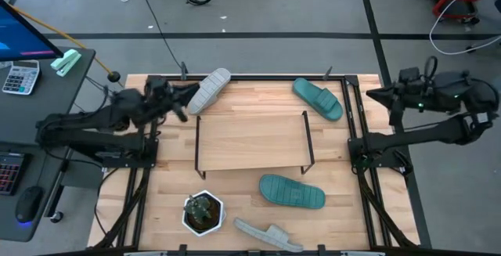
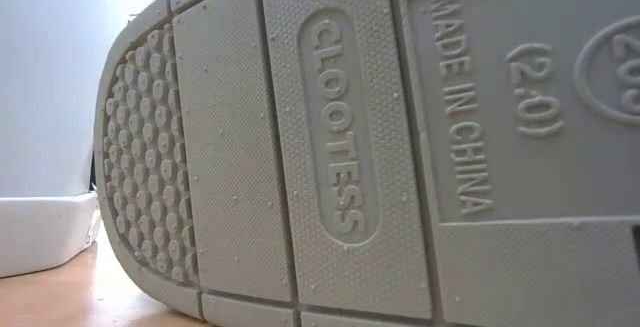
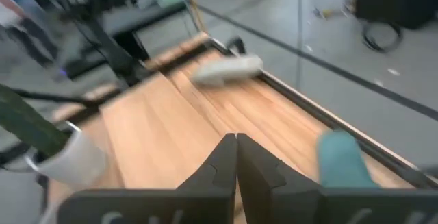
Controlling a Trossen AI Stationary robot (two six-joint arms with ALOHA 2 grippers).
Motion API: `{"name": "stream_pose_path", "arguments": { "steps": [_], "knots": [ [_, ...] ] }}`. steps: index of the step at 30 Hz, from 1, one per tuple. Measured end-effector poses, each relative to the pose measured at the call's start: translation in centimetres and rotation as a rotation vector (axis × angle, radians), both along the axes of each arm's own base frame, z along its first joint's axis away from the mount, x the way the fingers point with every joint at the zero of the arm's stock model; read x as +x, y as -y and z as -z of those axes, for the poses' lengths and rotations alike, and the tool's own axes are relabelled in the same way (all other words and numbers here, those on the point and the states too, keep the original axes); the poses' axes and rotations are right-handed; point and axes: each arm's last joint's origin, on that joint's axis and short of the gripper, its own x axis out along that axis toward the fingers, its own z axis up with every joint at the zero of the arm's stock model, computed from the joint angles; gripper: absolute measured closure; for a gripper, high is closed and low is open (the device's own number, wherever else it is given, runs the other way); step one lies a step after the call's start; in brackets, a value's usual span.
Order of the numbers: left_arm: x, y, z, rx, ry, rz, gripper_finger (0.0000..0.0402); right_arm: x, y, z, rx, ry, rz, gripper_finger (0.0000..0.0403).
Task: Pick and place slides into the shelf
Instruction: Put the top gray slide on the shelf
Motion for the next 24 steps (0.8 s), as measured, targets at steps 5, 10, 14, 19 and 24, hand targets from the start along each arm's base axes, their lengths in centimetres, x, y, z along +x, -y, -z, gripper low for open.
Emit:
{"name": "stream_pose_path", "arguments": {
  "steps": [5,10,14,19,24],
  "knots": [
    [1.0,-2.8,0.6,-0.202,-0.226,-0.177,0.0332,0.7,0.1,-0.2,-0.008,-0.117,0.021,0.0385],
    [0.7,-6.0,1.7,-0.385,-0.361,-0.315,0.0310,1.4,0.1,0.7,-0.009,-0.193,0.022,0.0385],
    [0.3,-8.5,2.4,-0.498,-0.356,-0.297,0.0293,1.8,0.1,1.5,0.000,-0.240,0.026,0.0385],
    [-0.8,-11.8,4.3,-0.603,-0.442,-0.378,0.0275,2.4,0.1,2.3,0.002,-0.276,0.026,0.0385],
    [-1.8,-14.6,6.7,-0.738,-0.552,-0.410,0.0254,2.7,0.1,2.7,0.033,-0.279,0.047,0.0385]
  ]
}}
